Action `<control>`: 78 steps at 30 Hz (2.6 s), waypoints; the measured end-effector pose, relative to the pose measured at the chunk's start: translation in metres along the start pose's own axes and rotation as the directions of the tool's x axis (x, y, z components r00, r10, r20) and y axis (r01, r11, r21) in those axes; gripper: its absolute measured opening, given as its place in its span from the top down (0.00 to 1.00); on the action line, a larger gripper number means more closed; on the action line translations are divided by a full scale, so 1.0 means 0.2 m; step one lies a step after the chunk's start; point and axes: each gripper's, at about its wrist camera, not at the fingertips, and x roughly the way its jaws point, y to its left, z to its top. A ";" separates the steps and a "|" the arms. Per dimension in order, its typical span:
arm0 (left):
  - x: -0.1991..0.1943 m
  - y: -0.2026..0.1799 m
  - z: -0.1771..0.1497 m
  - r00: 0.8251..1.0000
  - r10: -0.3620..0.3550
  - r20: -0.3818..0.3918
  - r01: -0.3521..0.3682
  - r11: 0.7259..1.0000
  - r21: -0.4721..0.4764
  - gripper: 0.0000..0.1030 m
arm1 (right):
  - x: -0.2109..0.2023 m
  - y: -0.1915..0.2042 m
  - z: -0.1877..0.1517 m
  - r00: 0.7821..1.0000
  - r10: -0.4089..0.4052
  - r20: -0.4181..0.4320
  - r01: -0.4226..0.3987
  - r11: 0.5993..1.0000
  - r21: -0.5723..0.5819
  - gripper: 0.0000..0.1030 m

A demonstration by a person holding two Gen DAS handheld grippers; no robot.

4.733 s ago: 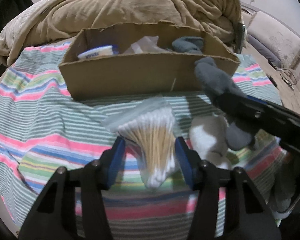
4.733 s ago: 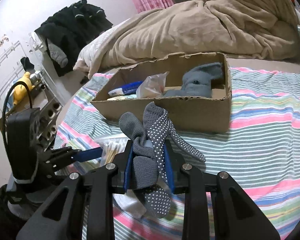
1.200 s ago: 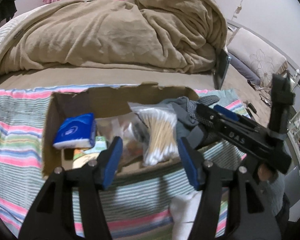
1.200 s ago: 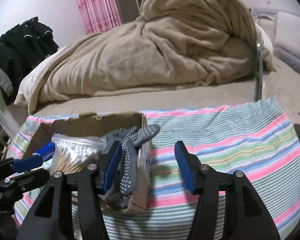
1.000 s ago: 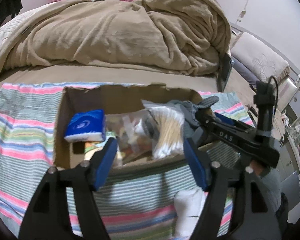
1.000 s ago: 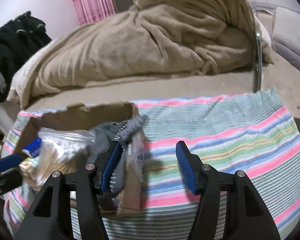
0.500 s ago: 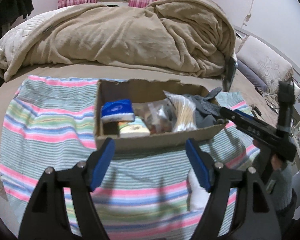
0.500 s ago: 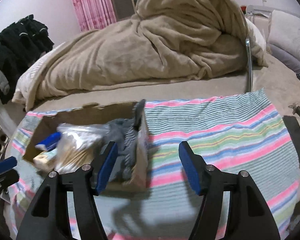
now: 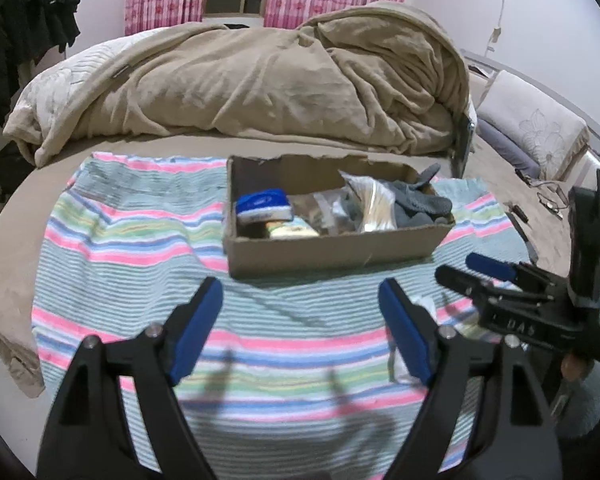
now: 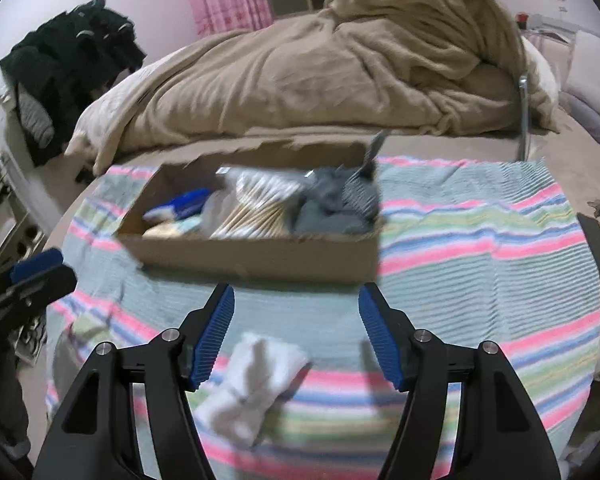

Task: Organize objects
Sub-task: 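Grasp the white sock with the right tool, then carry the white sock into the box and open the right tool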

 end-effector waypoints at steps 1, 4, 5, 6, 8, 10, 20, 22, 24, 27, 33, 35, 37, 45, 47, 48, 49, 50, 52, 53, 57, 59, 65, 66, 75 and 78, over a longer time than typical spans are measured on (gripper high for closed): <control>0.00 0.00 -0.01 1.000 0.003 -0.002 -0.003 1.000 0.001 0.21 | 0.01 0.02 -0.02 1.000 0.007 -0.014 -0.007 1.000 -0.003 0.34; 0.00 0.02 -0.05 1.000 0.011 -0.010 -0.011 1.000 -0.002 0.21 | 0.04 0.05 -0.07 0.999 0.011 -0.051 -0.012 1.000 -0.013 0.34; 0.00 0.02 -0.06 1.000 0.012 -0.012 -0.012 1.000 -0.004 0.21 | 0.05 0.06 -0.09 0.998 0.014 -0.062 -0.015 1.000 -0.014 0.34; 0.00 0.03 -0.07 1.000 0.011 -0.015 -0.011 1.000 -0.009 0.21 | 0.06 0.06 -0.11 0.997 0.015 -0.073 -0.016 1.000 -0.012 0.34; 0.00 0.05 -0.09 1.000 0.009 -0.019 -0.009 1.000 -0.019 0.21 | 0.08 0.07 -0.13 0.996 0.011 -0.092 -0.012 1.000 -0.010 0.34; 0.01 0.07 -0.11 1.000 0.009 -0.026 -0.010 0.999 -0.030 0.21 | 0.10 0.08 -0.16 0.993 0.010 -0.114 -0.012 1.000 -0.011 0.34; 0.06 0.14 -0.20 0.997 0.019 -0.071 -0.022 0.999 -0.049 0.21 | 0.23 0.16 -0.25 0.982 0.014 -0.188 -0.027 0.998 -0.065 0.47; 0.05 0.14 -0.20 0.997 0.032 -0.068 -0.035 0.999 -0.040 0.21 | 0.22 0.17 -0.25 0.983 0.027 -0.181 -0.040 0.997 -0.070 0.54; 0.05 0.15 -0.20 0.997 0.039 -0.064 -0.041 0.998 -0.043 0.21 | 0.20 0.18 -0.24 0.985 0.032 -0.171 -0.047 0.995 -0.083 0.57; 0.05 0.17 -0.19 0.997 0.042 -0.059 -0.045 0.998 -0.051 0.21 | 0.18 0.20 -0.22 0.987 0.045 -0.156 -0.061 0.993 -0.097 0.60; 0.04 0.19 -0.17 0.998 0.046 -0.048 -0.049 0.998 -0.044 0.21 | 0.10 0.25 -0.15 0.990 0.084 -0.113 -0.097 0.989 -0.112 0.60; 0.03 0.19 -0.15 0.998 0.043 -0.038 -0.045 0.998 -0.043 0.21 | 0.08 0.27 -0.11 0.991 0.096 -0.097 -0.107 0.987 -0.116 0.60; 0.02 0.20 -0.13 0.999 0.042 -0.025 -0.043 0.998 -0.043 0.21 | 0.05 0.29 -0.08 0.991 0.109 -0.080 -0.118 0.986 -0.120 0.60; 0.01 0.25 -0.04 0.999 0.050 0.006 -0.050 0.998 -0.048 0.21 | 0.00 0.35 0.10 0.990 0.138 -0.023 -0.139 0.980 -0.142 0.60; 0.02 0.27 -0.02 0.998 0.055 0.011 -0.055 0.997 -0.052 0.21 | 0.01 0.37 0.14 0.990 0.139 -0.014 -0.140 0.978 -0.154 0.60; 0.02 0.28 -0.01 0.998 0.059 0.013 -0.058 0.997 -0.051 0.21 | 0.01 0.37 0.15 0.990 0.142 -0.012 -0.142 0.977 -0.157 0.60; 0.03 0.29 0.00 0.998 0.064 0.016 -0.063 0.997 -0.051 0.21 | 0.02 0.38 0.17 0.989 0.145 -0.011 -0.145 0.977 -0.159 0.60; 0.03 0.29 0.00 0.998 0.067 0.017 -0.066 0.997 -0.051 0.21 | 0.02 0.38 0.19 0.990 0.144 -0.010 -0.144 0.976 -0.162 0.60; 0.04 0.31 0.02 0.997 0.071 0.024 -0.070 0.996 -0.050 0.21 | 0.04 0.39 0.22 0.990 0.142 -0.005 -0.141 0.976 -0.168 0.60; 0.04 0.32 0.03 0.997 0.074 0.028 -0.072 0.996 -0.050 0.21 | 0.05 0.40 0.24 0.990 0.142 -0.003 -0.140 0.975 -0.171 0.60; 0.07 0.35 0.07 0.996 0.078 0.036 -0.076 0.996 -0.056 0.21 | 0.11 0.40 0.31 0.990 0.138 -0.001 -0.136 0.974 -0.181 0.60; 0.09 0.37 0.09 0.996 0.080 0.039 -0.078 0.995 -0.055 0.21 | 0.15 0.41 0.35 0.989 0.147 -0.004 -0.145 0.972 -0.185 0.60; 0.16 0.39 0.14 0.996 0.086 0.038 -0.084 0.995 -0.050 0.21 | 0.26 0.42 0.42 0.990 0.141 -0.019 -0.142 0.970 -0.195 0.60; 0.17 0.40 0.14 0.996 0.085 0.036 -0.084 0.995 -0.050 0.21 | 0.28 0.42 0.43 0.990 0.139 -0.022 -0.141 0.970 -0.196 0.60; 0.30 0.44 0.14 0.998 0.070 0.003 -0.069 0.995 -0.075 0.21 | 0.48 0.42 0.47 0.991 0.120 -0.064 -0.130 0.972 -0.194 0.60; 0.34 0.45 0.13 0.998 0.068 -0.010 -0.069 0.995 -0.074 0.21 | 0.55 0.41 0.47 0.990 0.114 -0.086 -0.129 0.973 -0.193 0.60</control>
